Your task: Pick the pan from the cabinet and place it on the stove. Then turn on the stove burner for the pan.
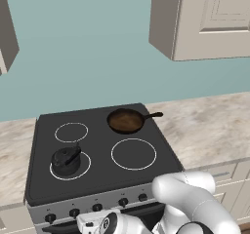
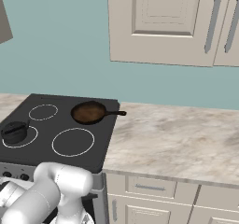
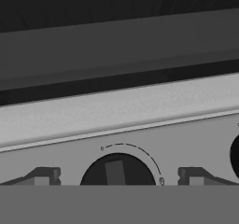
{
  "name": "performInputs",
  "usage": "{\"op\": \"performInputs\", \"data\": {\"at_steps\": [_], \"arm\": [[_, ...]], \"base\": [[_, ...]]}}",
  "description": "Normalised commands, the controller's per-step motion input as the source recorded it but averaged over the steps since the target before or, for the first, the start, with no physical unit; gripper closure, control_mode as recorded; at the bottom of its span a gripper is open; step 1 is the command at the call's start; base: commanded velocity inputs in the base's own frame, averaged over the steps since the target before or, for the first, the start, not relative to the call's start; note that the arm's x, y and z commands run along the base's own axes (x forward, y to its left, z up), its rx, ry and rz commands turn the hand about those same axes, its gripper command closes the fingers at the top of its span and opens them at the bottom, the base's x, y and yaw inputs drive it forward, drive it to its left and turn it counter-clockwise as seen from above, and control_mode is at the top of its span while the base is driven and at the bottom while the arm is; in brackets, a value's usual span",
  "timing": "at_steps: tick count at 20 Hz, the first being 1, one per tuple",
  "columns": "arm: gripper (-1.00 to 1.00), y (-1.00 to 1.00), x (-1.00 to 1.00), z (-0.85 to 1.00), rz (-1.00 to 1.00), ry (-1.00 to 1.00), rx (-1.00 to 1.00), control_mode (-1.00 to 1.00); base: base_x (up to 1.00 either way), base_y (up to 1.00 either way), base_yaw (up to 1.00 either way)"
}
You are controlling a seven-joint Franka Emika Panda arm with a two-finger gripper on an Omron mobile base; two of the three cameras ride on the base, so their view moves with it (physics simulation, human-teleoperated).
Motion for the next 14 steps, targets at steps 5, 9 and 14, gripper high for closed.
{"op": "performInputs", "data": {"at_steps": [5,9,14], "arm": [[-1.00,0.00,0.00,0.00,0.00,0.00,0.00,-1.00],[-1.00,0.00,0.00,0.00,0.00,0.00,0.00,-1.00],[1.00,0.00,0.00,0.00,0.00,0.00,0.00,-1.00]], "base": [[0.00,0.00,0.00],[0.00,0.00,0.00],[0.00,0.00,0.00]]}}
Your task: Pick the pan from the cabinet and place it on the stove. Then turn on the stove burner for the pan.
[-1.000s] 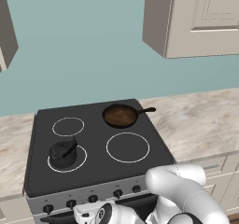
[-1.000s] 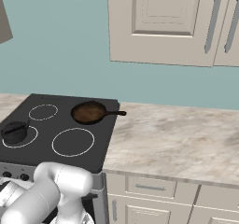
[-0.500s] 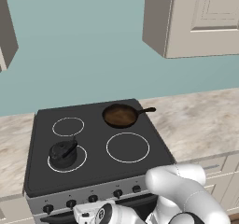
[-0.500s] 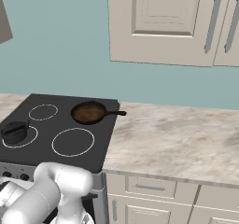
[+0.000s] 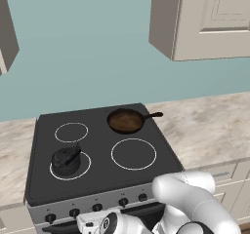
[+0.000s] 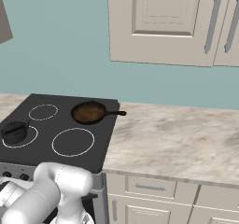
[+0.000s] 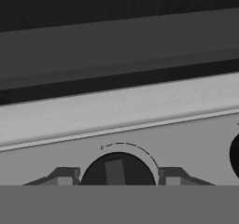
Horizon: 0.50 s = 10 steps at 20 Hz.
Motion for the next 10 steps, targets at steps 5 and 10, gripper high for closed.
{"op": "performInputs", "data": {"at_steps": [5,10], "arm": [[1.00,0.00,0.00,0.00,0.00,0.00,0.00,-1.00],[1.00,0.00,0.00,0.02,0.00,0.00,0.00,-1.00]], "base": [[0.00,0.00,0.00],[0.00,0.00,0.00]]}}
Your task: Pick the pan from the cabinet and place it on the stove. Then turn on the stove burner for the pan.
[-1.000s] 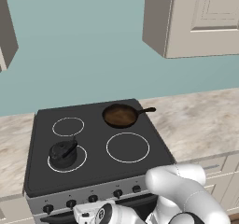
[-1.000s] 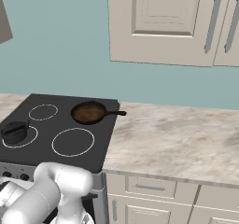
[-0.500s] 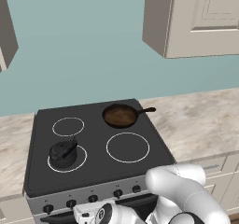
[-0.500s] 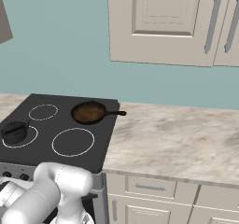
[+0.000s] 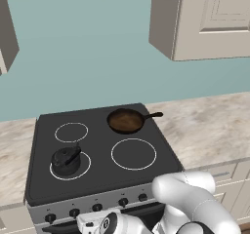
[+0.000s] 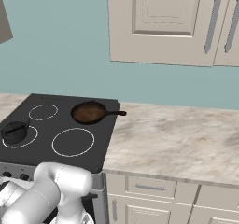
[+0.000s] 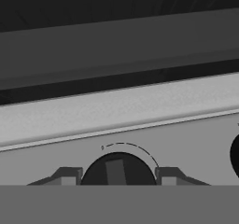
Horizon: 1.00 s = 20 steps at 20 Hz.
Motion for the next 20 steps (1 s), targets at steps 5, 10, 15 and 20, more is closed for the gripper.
{"op": "performInputs", "data": {"at_steps": [5,10,15,20], "arm": [[1.00,-0.01,-0.05,0.08,0.00,0.00,-0.14,-1.00],[1.00,0.00,-0.15,0.08,0.00,0.00,-0.24,-1.00],[1.00,0.00,-0.15,0.07,0.00,0.00,-0.26,-1.00],[1.00,0.00,-0.20,0.02,0.00,0.00,-0.26,-1.00]], "base": [[0.00,0.00,0.00],[0.00,0.00,0.00],[0.00,0.00,0.00],[0.00,0.00,0.00]]}}
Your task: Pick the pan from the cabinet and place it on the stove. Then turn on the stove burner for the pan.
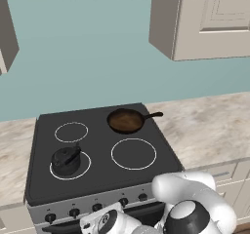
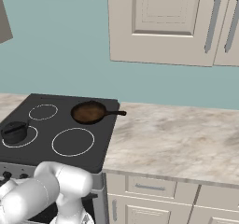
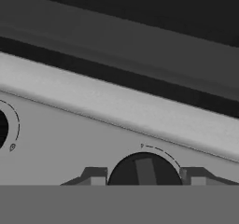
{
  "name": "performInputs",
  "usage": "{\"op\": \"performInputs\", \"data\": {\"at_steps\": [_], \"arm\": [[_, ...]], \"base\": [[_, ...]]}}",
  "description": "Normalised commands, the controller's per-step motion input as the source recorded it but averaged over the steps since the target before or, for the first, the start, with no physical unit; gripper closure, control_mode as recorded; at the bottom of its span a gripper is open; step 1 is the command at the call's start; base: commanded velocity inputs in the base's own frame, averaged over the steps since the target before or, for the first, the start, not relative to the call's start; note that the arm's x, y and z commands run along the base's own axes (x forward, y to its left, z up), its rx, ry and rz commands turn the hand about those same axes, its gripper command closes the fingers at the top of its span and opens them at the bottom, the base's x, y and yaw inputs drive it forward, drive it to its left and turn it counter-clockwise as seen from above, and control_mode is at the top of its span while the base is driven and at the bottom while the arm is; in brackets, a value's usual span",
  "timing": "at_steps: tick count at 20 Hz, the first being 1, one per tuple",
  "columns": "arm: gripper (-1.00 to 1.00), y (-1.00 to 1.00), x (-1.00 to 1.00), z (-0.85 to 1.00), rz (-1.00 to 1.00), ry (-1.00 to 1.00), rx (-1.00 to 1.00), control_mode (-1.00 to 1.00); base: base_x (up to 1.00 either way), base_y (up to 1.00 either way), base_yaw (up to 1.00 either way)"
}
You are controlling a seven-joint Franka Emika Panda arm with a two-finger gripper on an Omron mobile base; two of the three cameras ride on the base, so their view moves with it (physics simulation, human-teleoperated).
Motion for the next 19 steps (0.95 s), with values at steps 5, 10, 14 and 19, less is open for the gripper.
{"op": "performInputs", "data": {"at_steps": [5,10,14,19], "arm": [[1.00,0.00,-0.24,0.00,-0.02,0.00,-0.25,-1.00],[1.00,0.00,-0.25,0.00,0.00,-0.01,-0.24,-1.00],[1.00,0.00,-0.25,0.00,0.00,-0.01,-0.23,-1.00],[1.00,0.00,-0.26,0.00,0.00,-0.01,-0.23,-1.00]], "base": [[0.00,0.00,0.00],[0.00,0.00,0.00],[0.00,0.00,0.00],[0.00,0.00,0.00]]}}
